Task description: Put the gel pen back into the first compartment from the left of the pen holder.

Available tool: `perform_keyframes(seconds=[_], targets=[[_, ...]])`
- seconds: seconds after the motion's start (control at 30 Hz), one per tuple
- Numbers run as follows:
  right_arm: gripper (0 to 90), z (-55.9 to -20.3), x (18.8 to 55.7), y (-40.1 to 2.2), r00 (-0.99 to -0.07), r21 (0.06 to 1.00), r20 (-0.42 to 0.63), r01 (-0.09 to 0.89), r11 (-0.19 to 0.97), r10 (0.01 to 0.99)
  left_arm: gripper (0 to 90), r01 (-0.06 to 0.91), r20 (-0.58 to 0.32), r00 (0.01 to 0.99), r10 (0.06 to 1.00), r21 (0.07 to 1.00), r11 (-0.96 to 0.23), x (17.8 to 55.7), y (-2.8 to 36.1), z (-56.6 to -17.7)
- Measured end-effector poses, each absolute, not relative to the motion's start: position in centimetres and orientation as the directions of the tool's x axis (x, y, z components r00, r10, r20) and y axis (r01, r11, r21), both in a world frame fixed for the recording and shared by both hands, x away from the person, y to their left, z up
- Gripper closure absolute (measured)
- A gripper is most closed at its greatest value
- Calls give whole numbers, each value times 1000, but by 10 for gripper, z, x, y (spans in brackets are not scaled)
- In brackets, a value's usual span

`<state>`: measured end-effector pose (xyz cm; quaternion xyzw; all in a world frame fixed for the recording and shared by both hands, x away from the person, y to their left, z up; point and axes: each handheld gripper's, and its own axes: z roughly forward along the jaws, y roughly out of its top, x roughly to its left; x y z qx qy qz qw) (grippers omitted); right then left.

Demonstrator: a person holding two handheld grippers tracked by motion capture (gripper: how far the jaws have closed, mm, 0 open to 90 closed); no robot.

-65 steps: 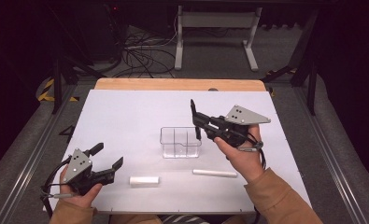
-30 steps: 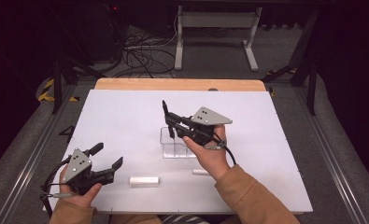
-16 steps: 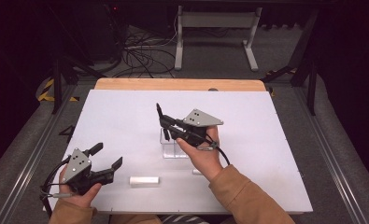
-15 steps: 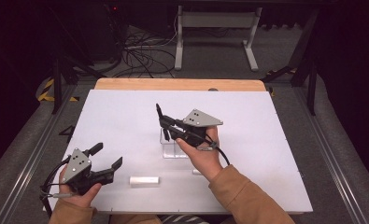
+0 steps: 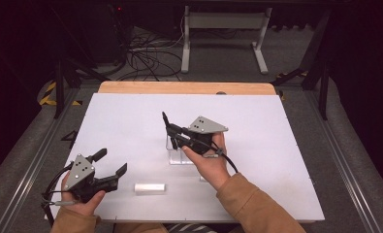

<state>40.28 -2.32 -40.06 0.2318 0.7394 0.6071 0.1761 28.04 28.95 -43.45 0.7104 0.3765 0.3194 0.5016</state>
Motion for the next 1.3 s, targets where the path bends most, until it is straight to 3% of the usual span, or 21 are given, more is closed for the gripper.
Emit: perform_keyframes(seconds=[0.5,0.87,1.3], targets=[[773,-407,402,-23,-823,962,39,185,202,566,180,216,73,514,855,953,-211,280,289,-434],[653,-392,396,-41,-812,975,-5,127,185,584,180,212,79,520,851,953,-218,283,288,-434],[609,-365,378,-73,-795,979,-71,61,196,602,180,210,80,530,844,952,-222,286,285,-434]])
